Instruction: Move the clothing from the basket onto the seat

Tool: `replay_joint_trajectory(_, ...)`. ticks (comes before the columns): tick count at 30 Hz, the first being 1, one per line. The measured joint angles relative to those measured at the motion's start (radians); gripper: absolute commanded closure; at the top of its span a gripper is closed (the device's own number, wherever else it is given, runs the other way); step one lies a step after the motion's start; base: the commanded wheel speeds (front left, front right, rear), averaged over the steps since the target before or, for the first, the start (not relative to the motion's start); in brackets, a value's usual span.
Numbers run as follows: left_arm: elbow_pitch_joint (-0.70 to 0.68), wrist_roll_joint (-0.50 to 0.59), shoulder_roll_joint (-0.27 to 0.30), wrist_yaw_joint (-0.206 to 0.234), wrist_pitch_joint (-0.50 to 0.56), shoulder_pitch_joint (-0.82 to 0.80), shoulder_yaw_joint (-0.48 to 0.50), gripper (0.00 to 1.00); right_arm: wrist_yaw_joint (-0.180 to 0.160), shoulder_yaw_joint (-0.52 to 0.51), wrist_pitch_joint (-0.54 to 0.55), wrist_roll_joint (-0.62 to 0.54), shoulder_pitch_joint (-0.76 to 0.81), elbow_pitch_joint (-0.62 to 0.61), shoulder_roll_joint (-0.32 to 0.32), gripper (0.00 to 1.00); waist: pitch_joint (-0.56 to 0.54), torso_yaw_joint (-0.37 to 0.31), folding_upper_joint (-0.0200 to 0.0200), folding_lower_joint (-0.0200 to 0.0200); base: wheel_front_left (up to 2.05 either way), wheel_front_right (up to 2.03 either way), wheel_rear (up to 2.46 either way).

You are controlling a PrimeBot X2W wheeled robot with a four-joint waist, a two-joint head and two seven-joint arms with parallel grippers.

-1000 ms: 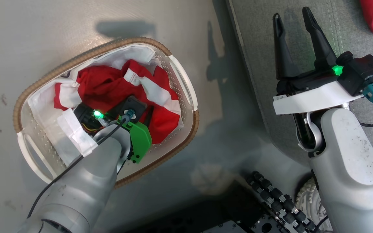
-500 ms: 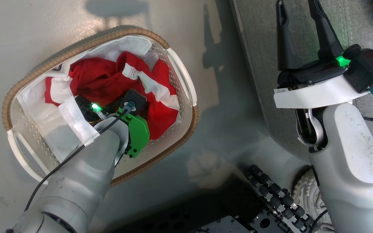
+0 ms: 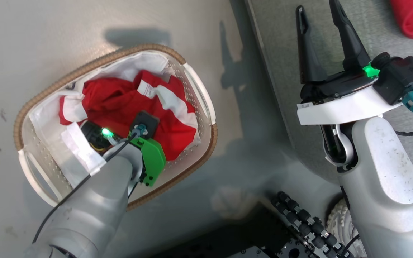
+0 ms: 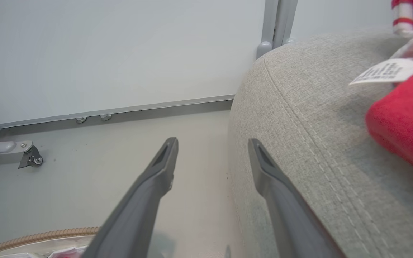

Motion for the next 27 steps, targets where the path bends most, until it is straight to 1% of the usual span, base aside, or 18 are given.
replay_joint_trajectory(7,-0.034,-0.034,0.001,0.000,-0.009,0.073,0.010,1.00,0.000,0.018,0.000,0.007,0.028,0.030,0.000,0.00,-0.084,0.004,0.0000,0.0000,0.00,0.00,0.00)
replay_joint_trajectory(13,-0.134,-0.045,0.002,0.000,-0.015,0.141,0.042,1.00,0.000,0.025,0.000,0.001,0.068,0.064,0.001,0.00,-0.171,0.022,0.0000,-0.0001,0.00,0.00,0.00)
replay_joint_trajectory(20,-0.263,-0.036,0.002,0.006,-0.015,0.233,0.113,1.00,0.000,0.034,0.000,-0.027,0.136,0.103,0.002,0.00,-0.288,0.057,0.0000,-0.0001,0.00,0.00,0.00)
replay_joint_trajectory(27,-0.413,0.012,0.003,0.007,-0.015,0.329,0.216,1.00,0.000,0.045,0.000,-0.036,0.199,0.136,-0.001,0.00,-0.406,0.101,0.0000,-0.0001,0.00,0.00,0.00)
